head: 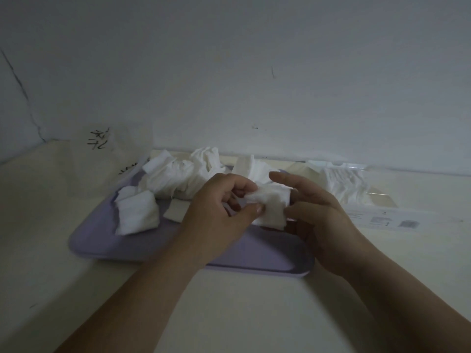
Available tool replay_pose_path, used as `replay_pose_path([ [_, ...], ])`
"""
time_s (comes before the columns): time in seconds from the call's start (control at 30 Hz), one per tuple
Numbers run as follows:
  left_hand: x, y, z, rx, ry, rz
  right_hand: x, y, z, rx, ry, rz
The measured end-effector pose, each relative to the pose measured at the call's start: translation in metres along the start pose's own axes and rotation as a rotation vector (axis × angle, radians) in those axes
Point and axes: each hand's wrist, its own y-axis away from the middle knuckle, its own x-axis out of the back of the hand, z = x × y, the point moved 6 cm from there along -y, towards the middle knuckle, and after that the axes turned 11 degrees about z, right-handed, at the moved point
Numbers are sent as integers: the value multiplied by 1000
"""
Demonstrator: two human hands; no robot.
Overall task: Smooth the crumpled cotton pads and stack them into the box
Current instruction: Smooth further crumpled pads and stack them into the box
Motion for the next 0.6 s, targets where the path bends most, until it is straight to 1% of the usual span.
replay_pose_path([
  [0.07,-2,0,3,-75,-30,-7,-3,2,-1,35,24,-60],
  [0.13,-1,-1,4,-111,-63,21,-5,4,-1,101,131,-78],
  [0.2,2,-2,5,-139,-77,41,-4,4,0,167,268,-62],
  [0.33,2,-2,12,-285,-168,37,-2,4,-4,314,514,15],
  [0.43,0,0,11,-247,-169,-10,0,5,-9,357,609,68],
  [0.53,-5,2,11,-283,-164,-68,-3,7,-13,409,685,22],
  [0.6,-5,1,10,-303,-153,-78,-4,8,-13,421,679,14],
])
